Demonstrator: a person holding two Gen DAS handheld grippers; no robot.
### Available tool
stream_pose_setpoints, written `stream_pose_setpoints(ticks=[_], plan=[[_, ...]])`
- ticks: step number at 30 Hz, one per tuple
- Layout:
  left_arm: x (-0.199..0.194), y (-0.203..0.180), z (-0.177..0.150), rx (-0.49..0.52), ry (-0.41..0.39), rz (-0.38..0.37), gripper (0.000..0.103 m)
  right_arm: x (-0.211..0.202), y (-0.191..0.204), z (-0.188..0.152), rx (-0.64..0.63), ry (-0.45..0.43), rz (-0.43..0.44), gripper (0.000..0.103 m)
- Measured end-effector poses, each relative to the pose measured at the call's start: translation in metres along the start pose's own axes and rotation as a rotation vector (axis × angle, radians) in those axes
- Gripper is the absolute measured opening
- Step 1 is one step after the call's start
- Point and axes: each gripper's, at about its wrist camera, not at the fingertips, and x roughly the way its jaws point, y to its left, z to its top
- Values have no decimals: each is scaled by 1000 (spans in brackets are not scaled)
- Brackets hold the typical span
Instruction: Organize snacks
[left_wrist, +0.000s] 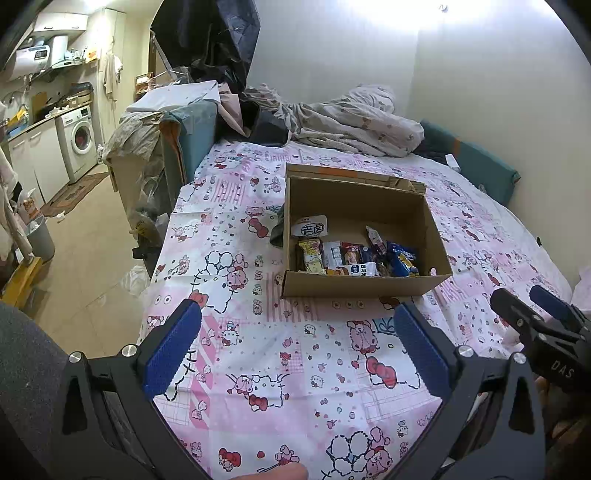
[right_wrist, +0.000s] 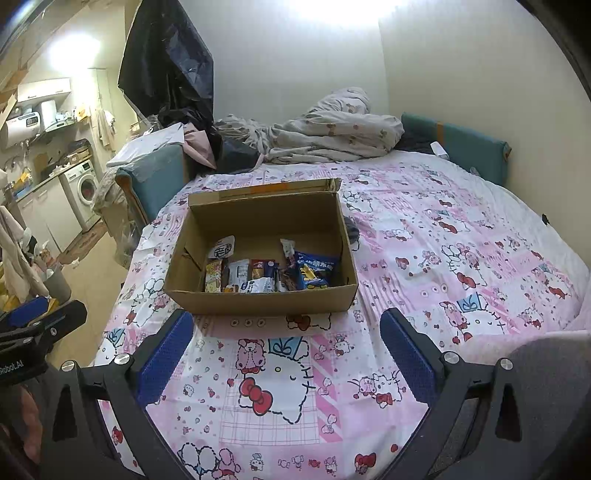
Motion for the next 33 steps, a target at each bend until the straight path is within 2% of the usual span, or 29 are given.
stream_pose_setpoints(ticks=[33], plan=[[-2,-3,-2,14,-10,-13,103,1,2,-2,2,1,5,103]])
